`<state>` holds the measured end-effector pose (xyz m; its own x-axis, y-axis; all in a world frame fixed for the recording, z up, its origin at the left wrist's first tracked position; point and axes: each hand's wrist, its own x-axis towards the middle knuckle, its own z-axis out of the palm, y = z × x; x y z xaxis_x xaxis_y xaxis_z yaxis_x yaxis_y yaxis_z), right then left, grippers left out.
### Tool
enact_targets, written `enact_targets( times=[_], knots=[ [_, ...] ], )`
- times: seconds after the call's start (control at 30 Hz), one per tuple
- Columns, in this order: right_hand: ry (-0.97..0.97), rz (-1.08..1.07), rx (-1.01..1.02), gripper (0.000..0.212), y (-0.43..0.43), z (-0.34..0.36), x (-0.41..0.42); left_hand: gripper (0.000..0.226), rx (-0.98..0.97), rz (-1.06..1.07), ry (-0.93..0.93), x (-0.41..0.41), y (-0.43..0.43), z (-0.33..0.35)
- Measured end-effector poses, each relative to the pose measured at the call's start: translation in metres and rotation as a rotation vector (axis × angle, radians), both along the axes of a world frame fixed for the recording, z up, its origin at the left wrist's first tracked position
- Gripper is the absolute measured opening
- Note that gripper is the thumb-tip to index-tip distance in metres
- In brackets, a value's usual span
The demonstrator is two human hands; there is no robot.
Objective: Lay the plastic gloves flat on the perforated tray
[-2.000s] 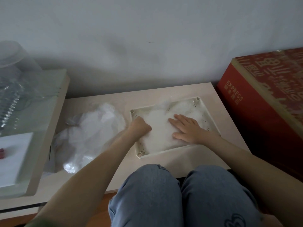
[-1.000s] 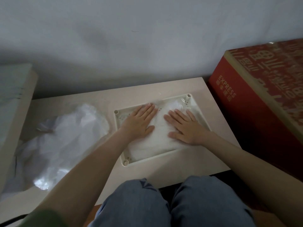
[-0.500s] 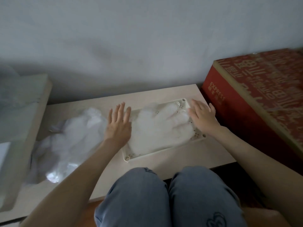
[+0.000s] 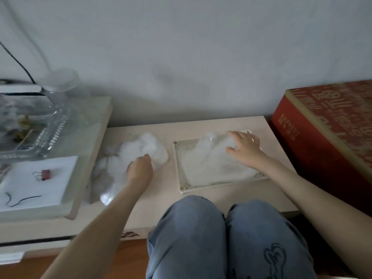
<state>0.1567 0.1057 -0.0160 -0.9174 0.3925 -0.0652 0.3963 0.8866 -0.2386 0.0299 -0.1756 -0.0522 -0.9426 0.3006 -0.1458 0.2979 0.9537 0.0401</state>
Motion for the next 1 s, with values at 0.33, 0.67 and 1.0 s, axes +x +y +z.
enact_targets(
  times=[0.33,0.67,1.0],
  knots=[
    [-0.007,0.121,-0.400,0.053,-0.035,0.021,-0.021,0.023,0.709,0.229,0.009,-0.004,-0.004,0.047],
    [-0.051,0.028,-1.494,0.096,-0.073,0.020,-0.049,0.049,2.295,0.207,-1.192,0.005,0.037,0.133],
    [0.295,-0.096,-1.986,0.079,-0.048,0.028,-0.065,0.022,2.448,0.325,-1.453,0.018,0.082,0.109]
  ],
)
